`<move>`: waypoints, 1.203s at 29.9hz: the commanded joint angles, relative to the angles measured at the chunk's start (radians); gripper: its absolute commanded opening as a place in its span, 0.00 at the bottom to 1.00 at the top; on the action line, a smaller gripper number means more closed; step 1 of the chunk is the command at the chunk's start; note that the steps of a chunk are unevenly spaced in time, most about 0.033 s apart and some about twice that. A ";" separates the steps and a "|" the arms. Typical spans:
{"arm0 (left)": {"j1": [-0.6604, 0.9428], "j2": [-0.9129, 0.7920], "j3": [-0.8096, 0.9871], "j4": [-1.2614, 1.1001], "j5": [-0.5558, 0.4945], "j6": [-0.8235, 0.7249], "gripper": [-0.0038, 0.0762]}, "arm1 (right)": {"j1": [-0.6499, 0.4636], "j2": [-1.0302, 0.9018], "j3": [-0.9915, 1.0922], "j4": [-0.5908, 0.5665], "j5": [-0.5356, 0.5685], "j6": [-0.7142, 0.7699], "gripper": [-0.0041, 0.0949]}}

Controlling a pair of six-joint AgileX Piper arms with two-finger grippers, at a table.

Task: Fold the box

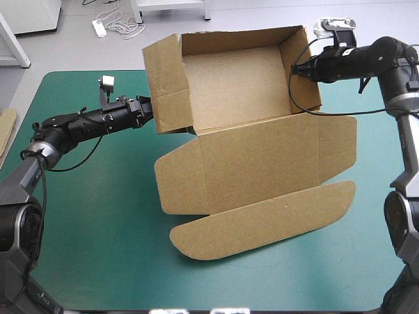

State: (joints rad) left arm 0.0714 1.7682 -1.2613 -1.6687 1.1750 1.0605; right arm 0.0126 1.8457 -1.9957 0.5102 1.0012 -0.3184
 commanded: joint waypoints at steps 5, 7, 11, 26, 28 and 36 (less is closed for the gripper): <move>-0.008 -0.045 -0.132 -0.175 0.087 -0.043 0.61 | -0.007 -0.025 -0.030 0.023 -0.016 0.016 0.02; -0.027 -0.045 -0.165 -0.152 0.066 -0.064 0.61 | -0.007 -0.021 -0.030 0.026 -0.016 0.016 0.02; -0.086 -0.045 -0.197 -0.112 -0.020 -0.085 0.61 | -0.007 -0.015 -0.030 0.026 -0.016 0.016 0.02; -0.185 -0.045 -0.395 0.266 -0.172 -0.345 0.61 | -0.005 -0.013 -0.030 0.019 -0.024 0.061 0.03; -0.209 -0.045 -0.418 0.361 -0.206 -0.400 0.61 | -0.005 -0.013 -0.030 0.019 -0.025 0.074 0.03; -0.274 -0.045 -0.470 0.632 -0.317 -0.571 0.61 | 0.069 -0.007 -0.030 -0.105 -0.010 0.129 0.03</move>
State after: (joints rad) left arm -0.1862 1.7692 -1.6848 -1.0578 0.9018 0.5538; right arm 0.0394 1.8940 -1.9957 0.4173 1.0022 -0.2282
